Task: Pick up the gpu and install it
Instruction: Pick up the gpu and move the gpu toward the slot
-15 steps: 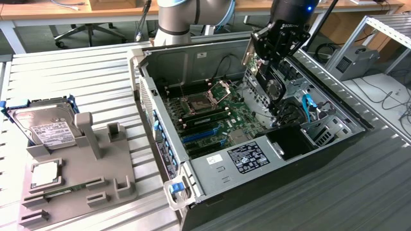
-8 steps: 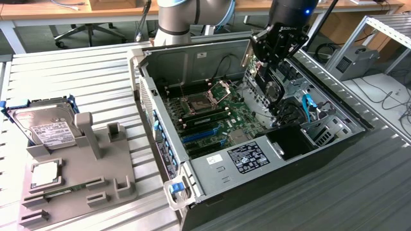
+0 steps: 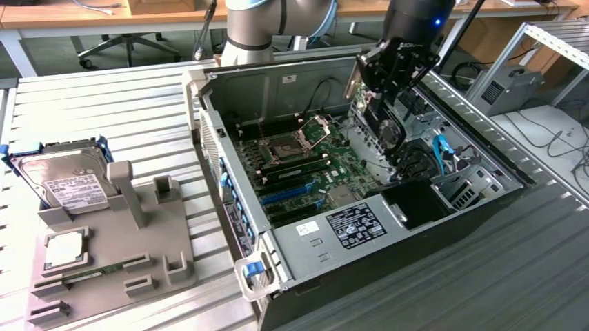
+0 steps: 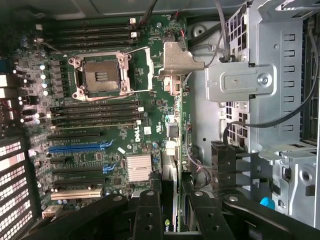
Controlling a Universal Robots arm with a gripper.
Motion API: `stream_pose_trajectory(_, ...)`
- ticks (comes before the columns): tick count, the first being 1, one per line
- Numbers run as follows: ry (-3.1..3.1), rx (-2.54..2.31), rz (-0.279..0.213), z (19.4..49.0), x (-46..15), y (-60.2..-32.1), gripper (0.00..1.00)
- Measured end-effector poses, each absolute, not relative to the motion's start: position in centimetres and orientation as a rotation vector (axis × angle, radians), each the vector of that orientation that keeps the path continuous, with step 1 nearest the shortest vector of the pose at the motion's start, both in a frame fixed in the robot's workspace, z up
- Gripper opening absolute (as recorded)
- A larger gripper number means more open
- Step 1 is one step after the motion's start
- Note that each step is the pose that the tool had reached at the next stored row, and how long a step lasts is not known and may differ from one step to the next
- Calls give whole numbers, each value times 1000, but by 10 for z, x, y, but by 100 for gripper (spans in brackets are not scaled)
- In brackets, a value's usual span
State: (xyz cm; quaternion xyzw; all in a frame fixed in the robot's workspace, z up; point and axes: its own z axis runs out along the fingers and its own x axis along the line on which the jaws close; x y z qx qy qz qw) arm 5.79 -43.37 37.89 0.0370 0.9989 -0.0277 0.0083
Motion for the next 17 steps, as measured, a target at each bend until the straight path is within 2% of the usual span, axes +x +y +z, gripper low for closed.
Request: stream_pose_trajectory(17, 3122, 116, -87, 372, 54, -434, 26)
